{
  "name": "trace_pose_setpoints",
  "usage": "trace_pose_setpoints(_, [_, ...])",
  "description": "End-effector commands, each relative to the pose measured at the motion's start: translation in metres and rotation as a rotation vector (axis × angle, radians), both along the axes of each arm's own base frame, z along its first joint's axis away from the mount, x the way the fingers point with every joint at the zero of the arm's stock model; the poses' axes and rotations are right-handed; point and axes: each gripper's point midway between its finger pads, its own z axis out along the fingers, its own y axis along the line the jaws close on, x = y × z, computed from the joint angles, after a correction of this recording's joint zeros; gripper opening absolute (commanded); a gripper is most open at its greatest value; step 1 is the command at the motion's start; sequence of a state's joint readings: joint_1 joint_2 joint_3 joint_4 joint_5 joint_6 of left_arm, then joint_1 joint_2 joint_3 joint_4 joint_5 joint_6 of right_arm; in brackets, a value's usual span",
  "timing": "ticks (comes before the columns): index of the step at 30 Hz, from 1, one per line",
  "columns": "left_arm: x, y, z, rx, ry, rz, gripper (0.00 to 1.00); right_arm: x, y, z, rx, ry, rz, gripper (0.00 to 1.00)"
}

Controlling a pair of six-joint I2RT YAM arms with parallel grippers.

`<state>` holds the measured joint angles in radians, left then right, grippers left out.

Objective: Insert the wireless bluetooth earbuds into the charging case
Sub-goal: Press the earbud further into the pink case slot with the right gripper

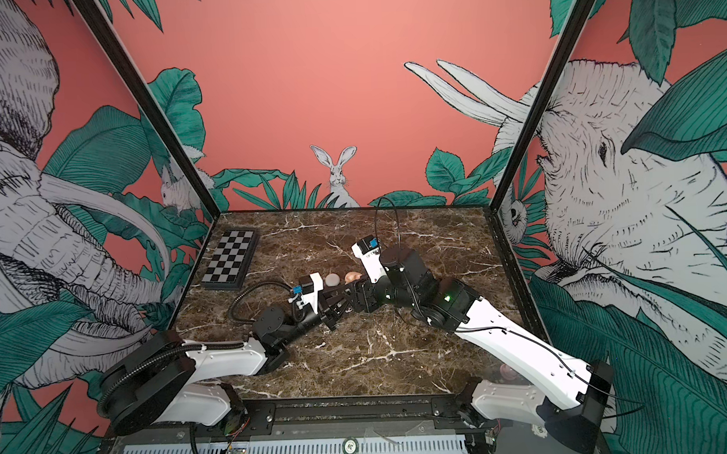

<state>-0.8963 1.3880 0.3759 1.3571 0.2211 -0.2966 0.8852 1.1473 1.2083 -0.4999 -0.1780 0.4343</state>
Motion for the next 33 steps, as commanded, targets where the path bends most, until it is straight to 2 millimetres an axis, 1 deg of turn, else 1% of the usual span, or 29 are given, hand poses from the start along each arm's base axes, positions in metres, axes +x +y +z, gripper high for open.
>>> trace_pose_setpoints(1, [-0.005,0.004,0.017,-0.05,-0.035,-0.008,0.0,-0.001,0.0,-0.001,0.021,0.002,-0.001,0.68])
trace_pose_setpoints(4, [-0.005,0.005,0.015,-0.045,-0.035,-0.002,0.0,-0.002,0.001,0.001,0.027,0.008,0.002,0.68])
trace_pose_setpoints(10, [-0.004,0.005,0.015,-0.044,-0.038,0.001,0.0,-0.003,0.002,-0.003,0.027,0.029,0.001,0.67])
trace_pose_setpoints(16, [-0.003,0.006,0.013,-0.041,-0.037,0.009,0.0,-0.004,0.0,-0.001,0.03,0.033,-0.005,0.67])
trace_pose_setpoints(21, [-0.003,0.006,0.014,-0.041,-0.039,0.009,0.0,-0.004,-0.002,-0.005,0.005,0.045,-0.014,0.66])
trace_pose_setpoints(26, [-0.002,0.006,0.012,-0.039,-0.035,0.012,0.0,-0.006,-0.003,-0.002,0.013,0.048,-0.013,0.66])
trace_pose_setpoints(33, [-0.002,0.005,0.011,-0.034,-0.033,0.013,0.0,-0.012,0.002,0.005,0.034,0.05,0.01,0.65])
